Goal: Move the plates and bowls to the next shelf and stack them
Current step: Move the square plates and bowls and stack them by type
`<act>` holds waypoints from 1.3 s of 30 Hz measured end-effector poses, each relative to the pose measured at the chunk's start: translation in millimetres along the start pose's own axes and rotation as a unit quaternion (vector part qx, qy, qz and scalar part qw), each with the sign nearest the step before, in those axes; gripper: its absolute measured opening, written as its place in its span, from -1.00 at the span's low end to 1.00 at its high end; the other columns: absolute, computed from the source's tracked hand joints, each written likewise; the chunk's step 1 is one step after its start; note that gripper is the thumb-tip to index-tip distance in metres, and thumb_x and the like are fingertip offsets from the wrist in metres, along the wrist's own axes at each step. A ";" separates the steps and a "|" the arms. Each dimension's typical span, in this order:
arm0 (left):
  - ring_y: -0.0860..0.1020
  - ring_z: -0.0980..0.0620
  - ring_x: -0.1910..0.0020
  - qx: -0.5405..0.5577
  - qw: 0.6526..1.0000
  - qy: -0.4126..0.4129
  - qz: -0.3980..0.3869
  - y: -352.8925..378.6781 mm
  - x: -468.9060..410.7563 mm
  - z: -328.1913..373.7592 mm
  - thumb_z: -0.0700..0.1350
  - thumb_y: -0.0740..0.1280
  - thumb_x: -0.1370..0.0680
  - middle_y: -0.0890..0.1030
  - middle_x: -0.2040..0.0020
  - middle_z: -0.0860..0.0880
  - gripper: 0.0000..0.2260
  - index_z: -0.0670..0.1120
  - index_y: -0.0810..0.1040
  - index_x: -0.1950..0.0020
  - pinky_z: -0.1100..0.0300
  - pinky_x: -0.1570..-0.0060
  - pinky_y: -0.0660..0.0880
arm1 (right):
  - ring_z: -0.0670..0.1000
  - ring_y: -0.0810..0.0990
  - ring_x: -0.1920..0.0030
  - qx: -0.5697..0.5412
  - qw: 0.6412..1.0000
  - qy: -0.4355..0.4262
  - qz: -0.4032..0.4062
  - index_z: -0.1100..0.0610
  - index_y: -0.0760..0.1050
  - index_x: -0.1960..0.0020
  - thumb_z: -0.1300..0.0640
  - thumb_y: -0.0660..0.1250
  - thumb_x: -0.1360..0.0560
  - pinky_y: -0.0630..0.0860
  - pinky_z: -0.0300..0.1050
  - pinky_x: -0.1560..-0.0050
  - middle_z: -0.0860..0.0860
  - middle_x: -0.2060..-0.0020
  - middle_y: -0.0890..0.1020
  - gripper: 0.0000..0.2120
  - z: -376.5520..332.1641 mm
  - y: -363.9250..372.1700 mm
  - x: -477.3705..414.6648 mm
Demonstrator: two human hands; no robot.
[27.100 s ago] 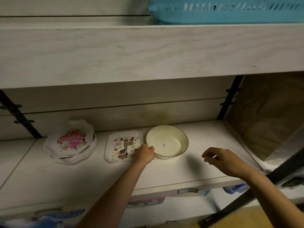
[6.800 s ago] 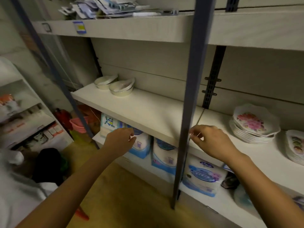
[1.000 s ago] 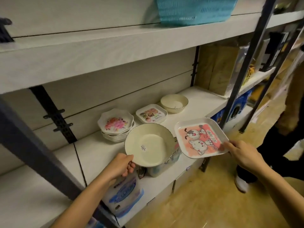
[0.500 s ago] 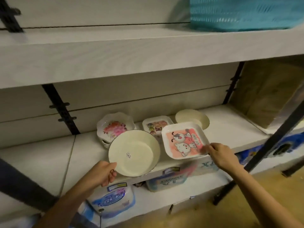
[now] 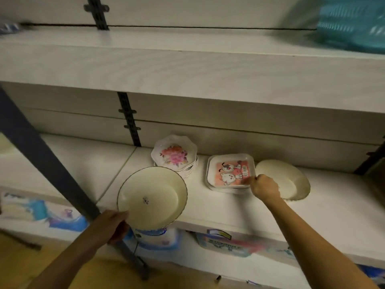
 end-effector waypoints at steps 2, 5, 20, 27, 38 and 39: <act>0.28 -0.01 0.50 -0.011 1.000 -0.007 0.004 -4.5 -0.3 -1.3 -0.16 0.14 -0.61 0.36 0.54 -0.07 -0.60 -0.16 0.36 0.45 0.25 0.41 0.22 | 0.20 0.56 0.03 -0.003 1.000 0.008 -0.013 0.29 0.52 -0.14 0.05 0.08 -0.59 0.37 -0.12 0.13 0.23 -0.08 0.61 -0.63 -2.3 5.1 -10.5; 0.35 0.00 0.55 -0.035 0.999 -0.015 -0.007 -4.5 -4.0 0.7 0.10 0.22 -0.52 0.41 0.63 -0.02 -0.55 -0.15 0.41 0.48 0.31 0.55 0.29 | 0.14 0.53 0.10 0.006 0.999 0.015 -0.041 0.26 0.52 -0.13 0.04 0.11 -0.58 0.39 -0.11 0.15 0.19 -0.03 0.61 -0.65 -4.5 12.3 -18.6; 0.35 0.14 0.66 -0.087 0.983 0.091 -0.137 106.1 -45.5 94.2 -0.16 0.12 -0.61 0.45 0.63 0.00 -0.61 -0.19 0.45 0.41 0.35 0.60 0.23 | 0.13 0.56 0.08 0.027 0.999 -0.026 -0.023 0.15 0.54 0.06 -0.09 0.08 -0.57 0.48 -0.03 0.04 0.09 0.11 0.62 -0.62 54.8 -60.5 39.3; 0.28 0.18 0.72 -0.076 0.971 0.112 -0.199 210.3 -55.4 144.8 -0.20 0.12 -0.60 0.40 0.67 0.03 -0.61 -0.17 0.39 0.44 0.41 0.68 0.13 | 0.09 0.61 0.07 0.056 0.998 0.020 -0.026 0.08 0.53 -0.05 -0.16 0.08 -0.55 0.58 0.03 -0.03 0.04 0.05 0.65 -0.62 128.3 -93.6 59.1; 0.26 0.10 0.58 -0.088 0.974 0.088 -0.190 330.5 -61.6 181.0 -0.11 0.11 -0.62 0.41 0.49 -0.06 -0.61 -0.15 0.42 0.40 0.35 0.64 0.10 | 0.05 0.62 0.13 0.073 0.996 0.010 -0.043 0.09 0.54 0.04 -0.15 0.10 -0.55 0.59 0.00 -0.01 0.02 0.15 0.66 -0.62 203.5 -134.3 44.7; 0.28 0.08 0.55 -0.111 0.973 0.097 -0.178 333.6 -60.6 182.6 -0.08 0.10 -0.62 0.42 0.47 -0.06 -0.60 -0.16 0.45 0.38 0.35 0.62 0.13 | 0.05 0.62 0.14 0.072 0.996 0.005 -0.046 0.09 0.54 0.05 -0.15 0.10 -0.55 0.59 0.00 -0.01 0.01 0.16 0.66 -0.62 205.9 -135.7 42.1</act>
Point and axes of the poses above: each hand's wrist, its own x-axis away from the middle knuckle, its own y-axis out of the palm, z = x × y, the point moved 6 cm from there along -x, towards the middle knuckle
